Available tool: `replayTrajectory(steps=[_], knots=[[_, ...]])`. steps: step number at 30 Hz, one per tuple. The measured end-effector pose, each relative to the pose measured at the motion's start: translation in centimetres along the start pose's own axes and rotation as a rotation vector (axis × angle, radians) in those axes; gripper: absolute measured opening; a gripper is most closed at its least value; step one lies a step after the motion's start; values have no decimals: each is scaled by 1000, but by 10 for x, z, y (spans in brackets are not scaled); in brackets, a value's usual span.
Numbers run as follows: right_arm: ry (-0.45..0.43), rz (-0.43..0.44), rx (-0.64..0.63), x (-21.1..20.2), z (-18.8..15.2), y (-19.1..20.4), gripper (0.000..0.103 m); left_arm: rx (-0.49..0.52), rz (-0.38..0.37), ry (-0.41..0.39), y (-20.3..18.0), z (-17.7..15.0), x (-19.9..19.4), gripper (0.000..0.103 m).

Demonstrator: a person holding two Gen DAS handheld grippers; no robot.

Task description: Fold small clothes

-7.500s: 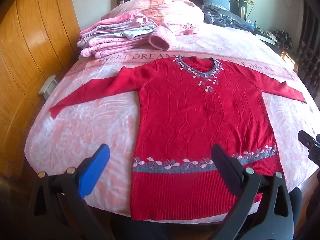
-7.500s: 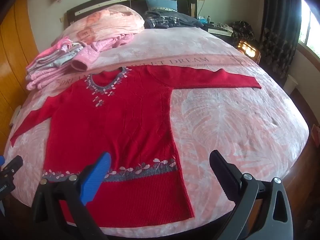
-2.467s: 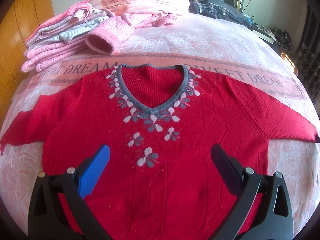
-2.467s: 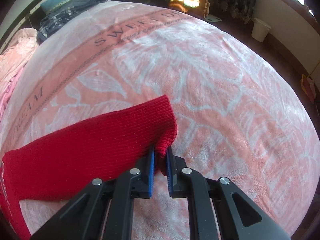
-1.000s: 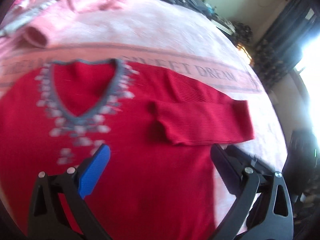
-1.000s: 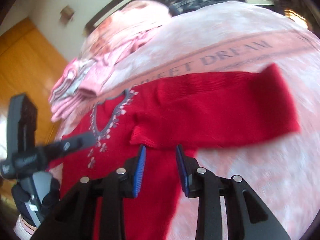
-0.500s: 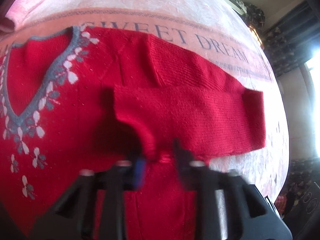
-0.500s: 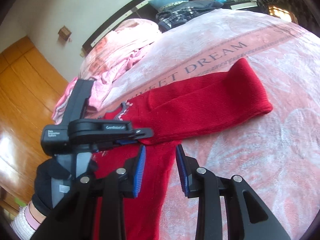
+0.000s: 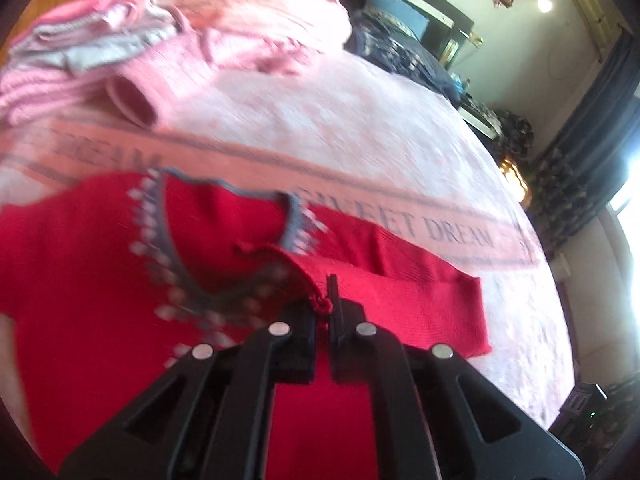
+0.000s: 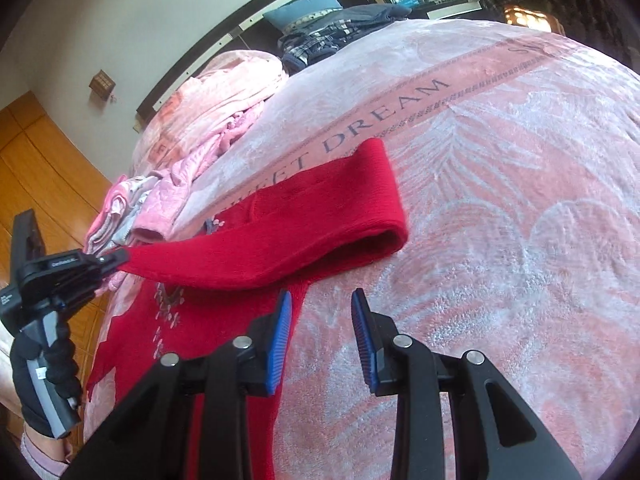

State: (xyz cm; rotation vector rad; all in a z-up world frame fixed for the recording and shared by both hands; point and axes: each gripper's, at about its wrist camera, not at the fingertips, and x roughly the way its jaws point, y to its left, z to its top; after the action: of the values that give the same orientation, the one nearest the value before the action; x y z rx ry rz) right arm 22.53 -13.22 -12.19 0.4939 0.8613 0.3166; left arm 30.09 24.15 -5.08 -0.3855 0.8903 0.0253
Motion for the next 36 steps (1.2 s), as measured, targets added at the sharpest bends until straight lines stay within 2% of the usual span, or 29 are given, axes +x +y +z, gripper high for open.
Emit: replayTrajectory(steps=[8, 14, 18, 22, 25, 28, 31, 32, 33, 36], knots=[[46, -41, -68, 23, -8, 19, 32, -28, 169, -73, 95, 13, -42, 2], [46, -32, -104, 33, 9, 41, 32, -70, 215, -66, 142, 11, -39, 3], [66, -52, -125, 52, 24, 57, 32, -114, 224, -36, 168, 8, -25, 3], [117, -15, -81, 84, 35, 62, 32, -146, 250, -21, 188, 6, -10, 3], [191, -70, -59, 108, 33, 59, 30, -170, 263, 31, 204, 2, 5, 3], [205, -115, -117, 110, 28, 65, 30, -188, 259, 94, 216, -7, 23, 5], [209, -141, -154, 110, 26, 71, 33, -192, 249, 92, 217, -8, 20, 10], [212, -137, -151, 109, 27, 71, 34, -207, 248, 95, 219, -7, 17, 19], [217, -137, -150, 107, 29, 73, 34, -230, 249, 93, 221, -7, 11, 19], [187, -113, -178, 90, 39, 85, 36, -266, 219, 16, 222, -1, -22, 21]])
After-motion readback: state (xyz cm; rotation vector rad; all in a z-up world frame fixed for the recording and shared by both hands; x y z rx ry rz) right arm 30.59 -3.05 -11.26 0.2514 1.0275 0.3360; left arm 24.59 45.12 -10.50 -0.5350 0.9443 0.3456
